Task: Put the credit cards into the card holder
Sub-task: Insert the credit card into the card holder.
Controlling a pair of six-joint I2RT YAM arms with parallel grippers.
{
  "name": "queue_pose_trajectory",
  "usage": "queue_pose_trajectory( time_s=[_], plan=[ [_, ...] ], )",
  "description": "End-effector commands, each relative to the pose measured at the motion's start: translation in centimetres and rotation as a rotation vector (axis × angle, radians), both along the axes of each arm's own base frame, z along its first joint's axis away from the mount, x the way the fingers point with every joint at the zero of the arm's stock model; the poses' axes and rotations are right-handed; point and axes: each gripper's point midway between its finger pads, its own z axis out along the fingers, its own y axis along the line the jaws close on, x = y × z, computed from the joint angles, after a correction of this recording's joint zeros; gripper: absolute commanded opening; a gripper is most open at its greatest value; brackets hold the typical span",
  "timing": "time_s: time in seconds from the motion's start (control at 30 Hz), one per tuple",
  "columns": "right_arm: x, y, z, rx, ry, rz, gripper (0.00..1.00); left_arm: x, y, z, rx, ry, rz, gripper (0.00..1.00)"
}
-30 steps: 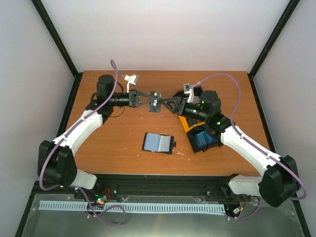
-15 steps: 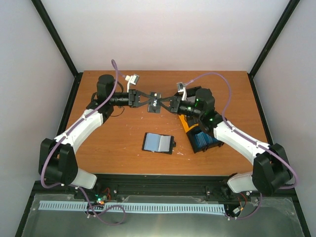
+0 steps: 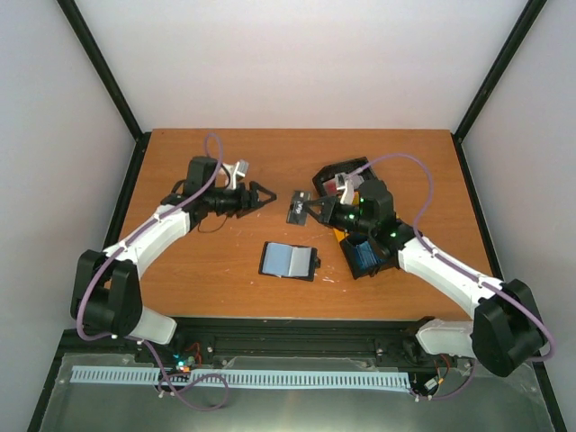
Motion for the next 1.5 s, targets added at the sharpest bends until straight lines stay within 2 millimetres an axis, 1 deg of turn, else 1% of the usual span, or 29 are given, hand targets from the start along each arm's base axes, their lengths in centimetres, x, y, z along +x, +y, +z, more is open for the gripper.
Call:
queue_pose_trajectory(
  time_s=[0.0, 0.03, 0.1, 0.2, 0.27, 0.37, 0.43, 0.5, 0.6, 0.8, 0.97, 1.17, 1.23, 1.47],
  plan=[
    [-1.4, -1.9, -7.0, -0.16, 0.18, -0.087, 0.03, -1.5, 3.6, -7.4, 0.245, 0.116, 0.14, 0.75],
    [-2.0, -1.8, -8.0, -0.175, 0.208, -0.083, 0.03, -2.0, 3.9, -8.5, 0.262, 0.133, 0.152, 0.75],
    [-3.1, -1.7, -10.2, -0.21, 0.255, -0.095, 0.03, -3.0, 4.2, -10.5, 0.289, 0.174, 0.167, 0.71],
    [-4.4, -1.8, -13.2, -0.23, 0.322, -0.095, 0.03, -5.0, 3.5, -13.0, 0.329, 0.21, 0.149, 0.63],
    [-4.9, -1.8, -14.6, -0.23, 0.345, -0.089, 0.03, -5.6, 3.3, -14.6, 0.373, 0.226, 0.158, 0.58],
    [-5.2, -1.6, -16.6, -0.241, 0.373, -0.066, 0.03, -5.9, 3.6, -16.2, 0.416, 0.23, 0.182, 0.48],
    [-5.2, -1.1, -17.6, -0.236, 0.382, -0.049, 0.03, -5.7, 3.9, -17.0, 0.433, 0.226, 0.2, 0.45],
    [-5.3, -0.7, -18.6, -0.232, 0.397, -0.032, 0.03, -5.7, 3.8, -17.8, 0.438, 0.228, 0.193, 0.41],
    [-5.1, 0.1, -19.3, -0.206, 0.395, -0.01, 0.03, -5.7, 3.3, -18.6, 0.426, 0.233, 0.169, 0.34],
    [-4.9, 1.0, -19.6, -0.131, 0.393, 0.002, 0.03, -6.0, 3.1, -19.8, 0.433, 0.242, 0.151, 0.2],
    [-4.7, 1.4, -19.9, -0.096, 0.387, 0.003, 0.03, -6.2, 3.3, -20.8, 0.451, 0.245, 0.139, 0.18],
    [-4.5, 1.5, -20.0, -0.051, 0.373, -0.008, 0.03, -6.5, 3.7, -22.0, 0.481, 0.253, 0.131, 0.07],
    [-4.4, 1.6, -20.5, -0.06, 0.384, -0.008, 0.03, -6.5, 3.7, -21.9, 0.482, 0.25, 0.131, 0.06],
    [-4.2, 1.8, -20.3, -0.01, 0.418, -0.022, 0.03, -6.9, 3.7, -22.2, 0.474, 0.253, 0.131, 0.02]
  ],
)
